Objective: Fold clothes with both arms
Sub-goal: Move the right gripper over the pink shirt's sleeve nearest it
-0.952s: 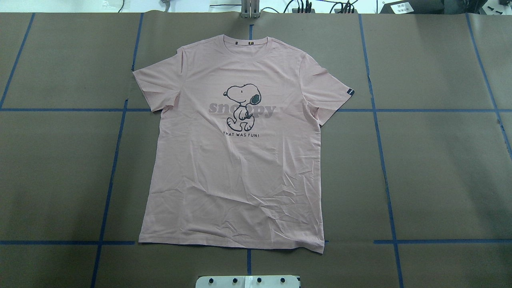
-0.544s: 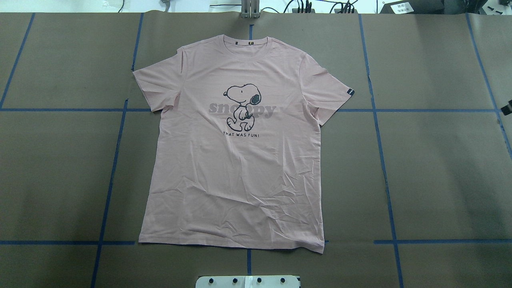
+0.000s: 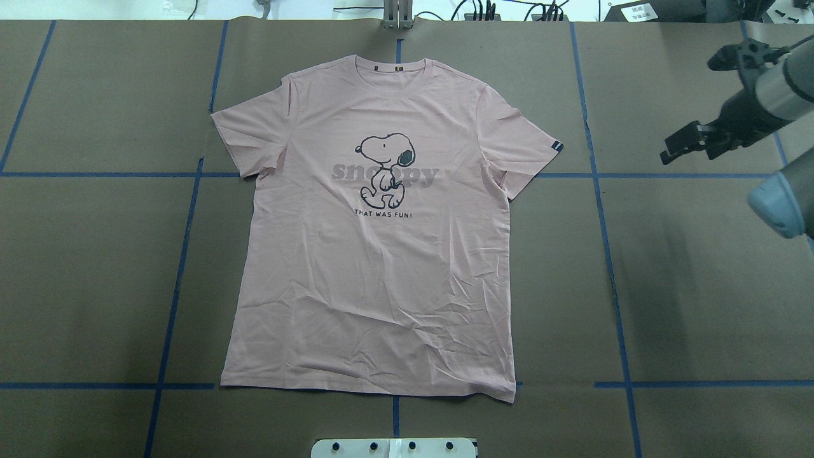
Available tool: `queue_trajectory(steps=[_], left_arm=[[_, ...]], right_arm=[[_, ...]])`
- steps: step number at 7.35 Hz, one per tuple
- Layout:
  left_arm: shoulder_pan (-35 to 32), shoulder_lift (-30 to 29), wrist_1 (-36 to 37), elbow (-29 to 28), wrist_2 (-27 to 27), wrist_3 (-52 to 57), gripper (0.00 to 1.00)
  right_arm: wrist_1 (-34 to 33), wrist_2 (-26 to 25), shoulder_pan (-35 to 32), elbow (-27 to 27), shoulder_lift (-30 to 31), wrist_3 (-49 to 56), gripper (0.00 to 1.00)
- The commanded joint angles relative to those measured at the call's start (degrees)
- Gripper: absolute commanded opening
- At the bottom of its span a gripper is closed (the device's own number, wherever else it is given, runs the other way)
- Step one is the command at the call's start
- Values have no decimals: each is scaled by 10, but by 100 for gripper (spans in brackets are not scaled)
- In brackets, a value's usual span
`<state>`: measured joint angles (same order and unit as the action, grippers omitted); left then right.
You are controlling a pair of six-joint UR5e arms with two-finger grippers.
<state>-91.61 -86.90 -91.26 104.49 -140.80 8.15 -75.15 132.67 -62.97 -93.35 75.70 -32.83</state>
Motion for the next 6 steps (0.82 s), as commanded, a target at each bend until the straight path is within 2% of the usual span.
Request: queue_trajectory(steps=[1, 2, 3, 4, 5, 6], left_arm=[[5, 2, -2, -3, -6, -4, 100], [4, 4, -4, -3, -6, -2, 100], [5, 4, -5, -3, -6, -2, 100], [4, 4, -5, -3, -7, -2, 100], [4, 4, -5, -1, -7, -2, 100], [4, 4, -5, 3, -7, -2, 100]], right_arm=[[4, -8, 37, 96, -107, -85, 94], [4, -32, 49, 118, -132, -123, 92], [16, -48, 66, 141, -154, -167, 82], [82, -104, 99, 171, -155, -220, 81], [162, -162, 113, 192, -151, -292, 73], [184, -160, 116, 213, -158, -317, 71]])
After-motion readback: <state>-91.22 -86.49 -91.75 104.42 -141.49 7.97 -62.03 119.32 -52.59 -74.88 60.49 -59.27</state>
